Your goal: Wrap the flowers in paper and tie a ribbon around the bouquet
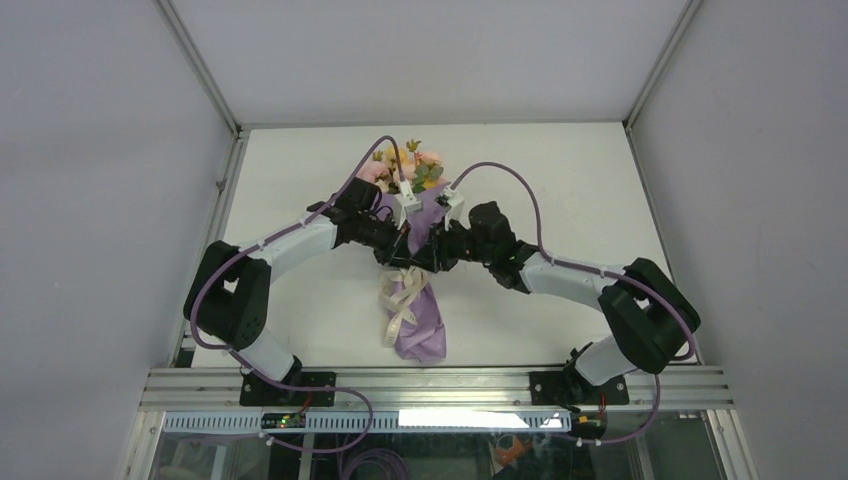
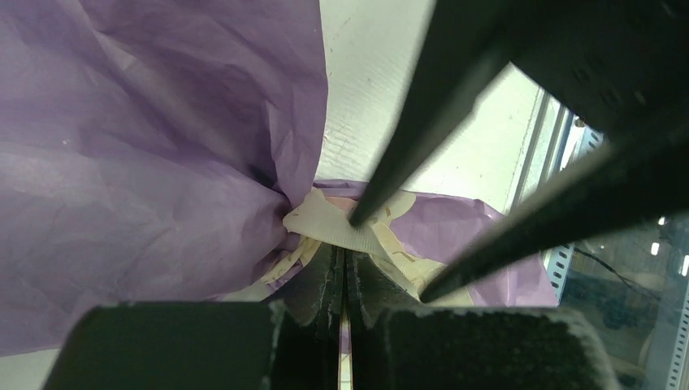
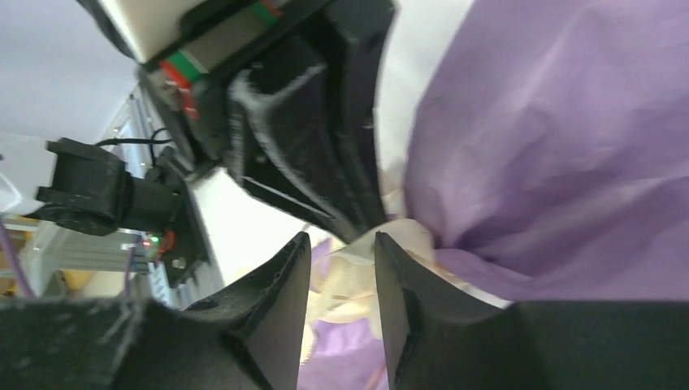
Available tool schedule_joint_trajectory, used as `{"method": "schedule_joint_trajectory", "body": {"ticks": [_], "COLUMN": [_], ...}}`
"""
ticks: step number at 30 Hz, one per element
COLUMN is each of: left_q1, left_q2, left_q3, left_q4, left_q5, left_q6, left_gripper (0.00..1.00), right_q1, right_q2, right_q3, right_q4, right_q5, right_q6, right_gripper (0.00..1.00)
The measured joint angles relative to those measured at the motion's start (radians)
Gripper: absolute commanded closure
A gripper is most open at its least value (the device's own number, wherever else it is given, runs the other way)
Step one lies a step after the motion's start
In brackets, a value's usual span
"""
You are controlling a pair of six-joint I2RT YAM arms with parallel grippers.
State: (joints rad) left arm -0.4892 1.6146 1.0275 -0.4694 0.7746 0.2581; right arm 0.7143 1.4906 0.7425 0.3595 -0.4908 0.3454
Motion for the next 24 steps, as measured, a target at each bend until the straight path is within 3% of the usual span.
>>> {"method": "schedule_joint_trajectory", "body": {"ticks": [7, 16, 20, 24], "left_q1": [0.006, 0.006, 0.006, 0.006], "left_q2": [-0.005, -0.005, -0.005, -0.006], "left_q3": [-0.021, -0.023, -0.023, -0.022], "left_q4": [0.006, 0.017, 0.022, 0.013], "left_q5": [-0.015, -0.017, -0.019, -0.016], "left_q6": [-0.014, -0.02, -0.022, -0.023], "left_gripper": [1.0, 1.0, 1.0, 1.0], "right_q1": [0.092, 0.116, 0.121, 0.122], "right_q2": [0.001, 0.001, 0.001, 0.0], "right_q3": [-0.009, -0.009, -0.008, -0.008], "right_q4": [0.014, -0.06, -0.086, -0.104], "right_q5": [0.134, 0.275, 0.307, 0.333], "right_q6": [0.134, 0.152, 0.157, 0.164], "right_gripper": [0.69, 0.69, 0.96, 1.0]}}
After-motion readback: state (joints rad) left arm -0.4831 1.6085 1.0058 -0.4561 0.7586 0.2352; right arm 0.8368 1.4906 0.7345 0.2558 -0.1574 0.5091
